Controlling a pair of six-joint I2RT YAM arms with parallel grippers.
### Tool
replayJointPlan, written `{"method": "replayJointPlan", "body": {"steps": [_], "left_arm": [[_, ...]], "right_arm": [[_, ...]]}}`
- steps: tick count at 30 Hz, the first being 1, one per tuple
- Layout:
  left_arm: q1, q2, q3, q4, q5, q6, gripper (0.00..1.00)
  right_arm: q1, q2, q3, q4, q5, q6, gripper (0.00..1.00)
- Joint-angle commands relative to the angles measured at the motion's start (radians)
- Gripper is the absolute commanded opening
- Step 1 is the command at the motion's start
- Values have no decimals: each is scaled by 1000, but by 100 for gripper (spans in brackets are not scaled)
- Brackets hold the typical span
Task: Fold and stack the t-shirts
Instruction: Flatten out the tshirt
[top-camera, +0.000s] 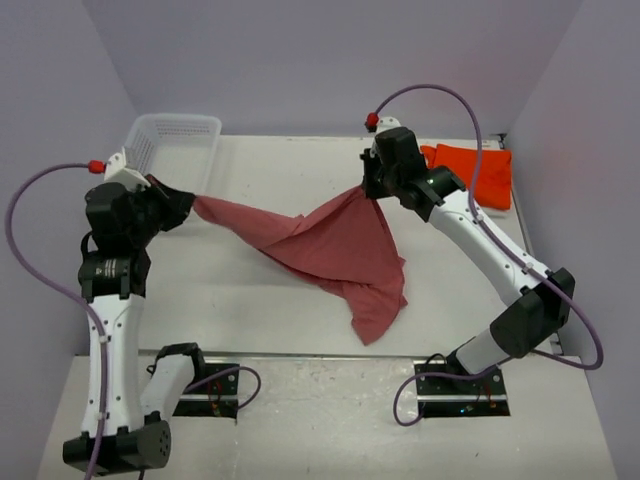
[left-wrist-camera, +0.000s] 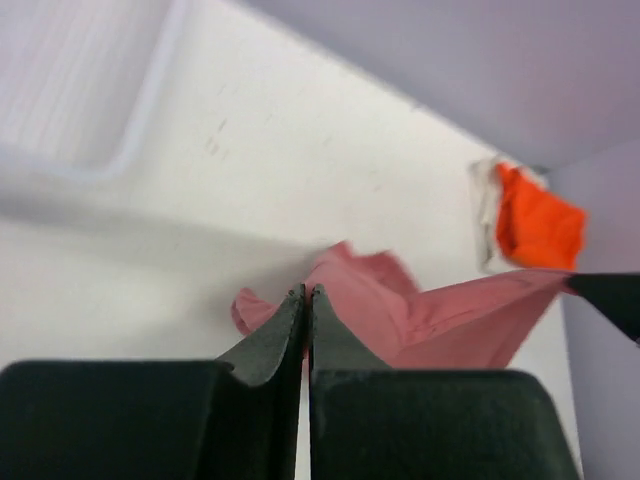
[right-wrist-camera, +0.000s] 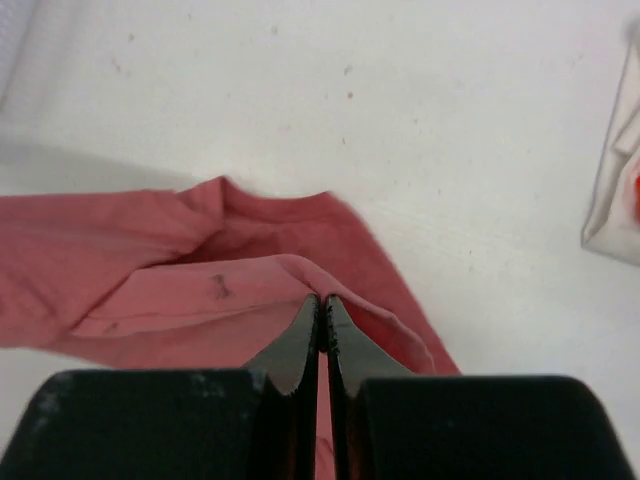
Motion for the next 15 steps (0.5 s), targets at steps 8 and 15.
{"method": "replayJointPlan", "body": {"steps": [8, 15], "left_arm": [[-4, -63, 443, 192, 177, 97, 0], [-4, 70, 783, 109, 176, 126, 0]], "right_arm": [[6, -105, 390, -147, -4, -204, 0], [18, -199, 571, -282, 69, -261, 0]]}}
